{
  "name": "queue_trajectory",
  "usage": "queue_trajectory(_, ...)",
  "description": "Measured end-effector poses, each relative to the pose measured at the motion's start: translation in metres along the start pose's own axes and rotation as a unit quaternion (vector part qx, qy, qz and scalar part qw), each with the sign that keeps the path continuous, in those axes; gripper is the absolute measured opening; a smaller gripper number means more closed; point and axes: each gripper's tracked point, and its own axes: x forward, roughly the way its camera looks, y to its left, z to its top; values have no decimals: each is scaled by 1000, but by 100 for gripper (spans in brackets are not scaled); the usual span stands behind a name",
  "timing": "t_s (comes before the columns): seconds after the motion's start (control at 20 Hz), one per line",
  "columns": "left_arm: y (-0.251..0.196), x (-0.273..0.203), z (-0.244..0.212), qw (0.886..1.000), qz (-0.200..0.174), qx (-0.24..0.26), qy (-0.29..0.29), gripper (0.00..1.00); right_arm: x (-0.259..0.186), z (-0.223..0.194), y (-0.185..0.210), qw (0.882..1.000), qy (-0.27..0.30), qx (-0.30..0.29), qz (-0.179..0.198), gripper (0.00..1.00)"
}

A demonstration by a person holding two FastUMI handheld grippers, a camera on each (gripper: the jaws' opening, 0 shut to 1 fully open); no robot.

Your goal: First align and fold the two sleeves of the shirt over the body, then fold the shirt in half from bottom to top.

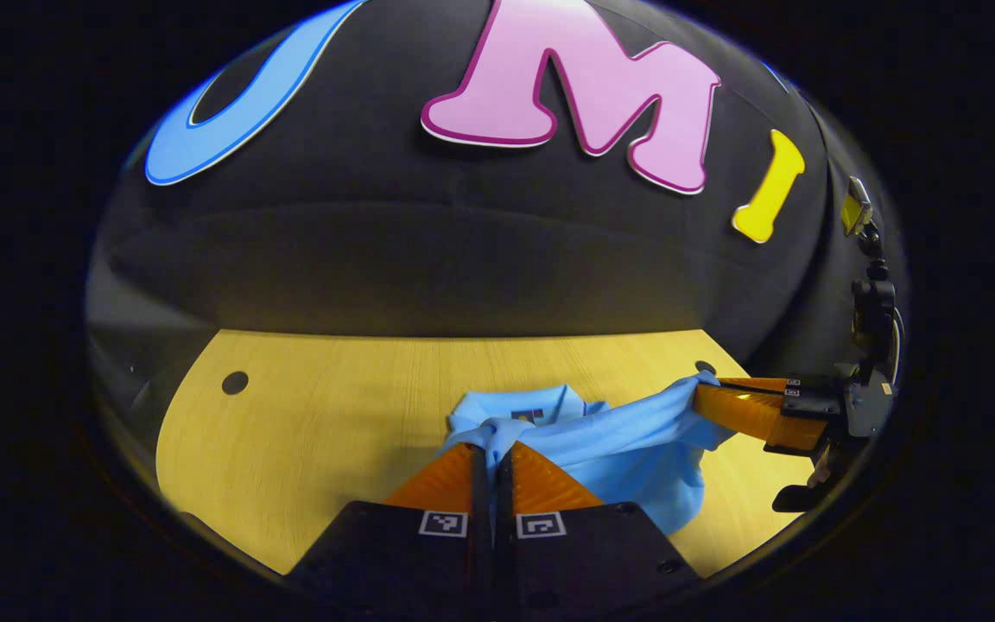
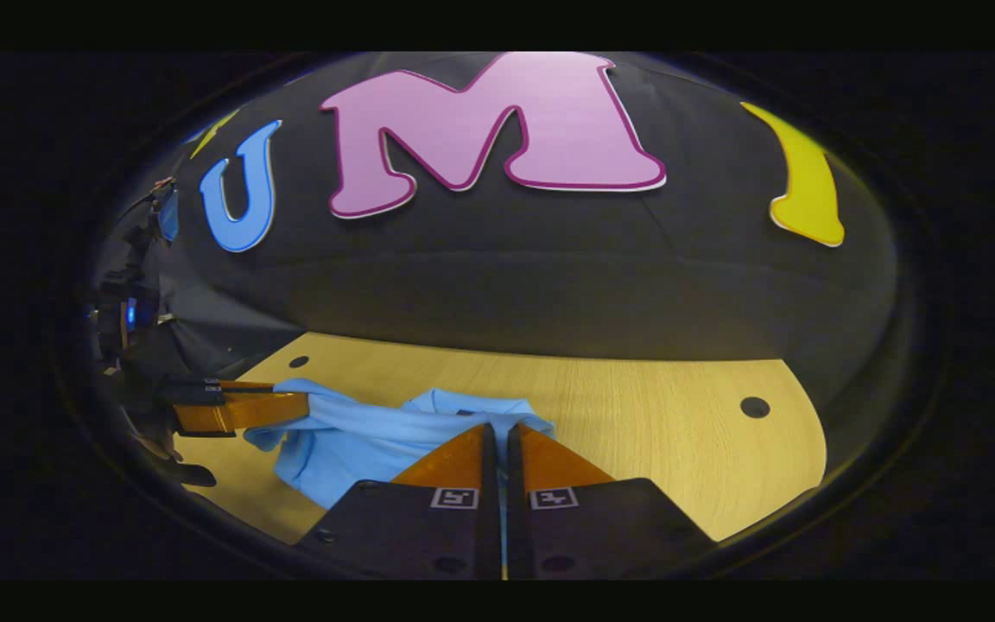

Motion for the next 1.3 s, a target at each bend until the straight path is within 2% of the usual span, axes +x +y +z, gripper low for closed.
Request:
queue_trajectory(0.05,4,15,8,1000,6,-8,-9,11,15,3,-3,1000,-3,1,-3,7)
queue_trajectory(0.1,8,30,12,1000,11,-12,-11,6,29,6,-5,1000,-7,1,-6,7)
queue_trajectory(0.15,13,44,13,1000,18,-12,-10,6,43,7,-8,1000,-8,3,-10,4)
queue_trajectory(0.25,23,73,13,1000,23,-8,-4,6,73,3,-16,1000,-3,2,-23,7)
queue_trajectory(0.3,28,86,10,1000,25,-15,-3,7,86,-3,-20,1000,3,-2,-29,12)
queue_trajectory(0.35,33,98,7,999,34,-22,-4,8,99,-8,-23,999,5,-8,-37,1)
queue_trajectory(0.4,44,106,1,999,47,-26,-3,14,106,-15,-28,999,9,-15,-49,1)
queue_trajectory(0.45,51,112,-6,998,58,-23,4,20,112,-22,-33,998,15,-26,-62,8)
queue_trajectory(0.5,61,111,-15,997,74,-14,15,34,113,-28,-37,997,22,-37,-68,15)
queue_trajectory(0.55,67,109,-22,996,85,-6,28,49,110,-30,-38,996,22,-45,-73,29)
queue_trajectory(0.6,70,101,-22,995,92,0,25,63,102,-28,-40,996,17,-49,-77,31)
queue_trajectory(0.7,70,79,-11,995,95,1,-7,93,79,-25,-37,996,-5,-43,-80,43)
queue_trajectory(0.8,66,45,-4,994,100,-8,-39,98,44,-21,-33,995,-25,-42,-92,95)
queue_trajectory(0.85,60,23,-1,993,101,-11,-55,99,23,-21,-31,993,-35,-44,-100,93)
queue_trajectory(0.9,55,-3,-2,992,101,-9,-73,98,1,-23,-28,992,-43,-46,-108,97)
queue_trajectory(1.15,18,-136,-20,988,80,33,-129,98,-133,-34,7,987,-80,-43,-129,98)
queue_trajectory(1.3,-2,-215,-29,987,65,22,-143,98,-201,-44,36,987,-94,-41,-128,97)
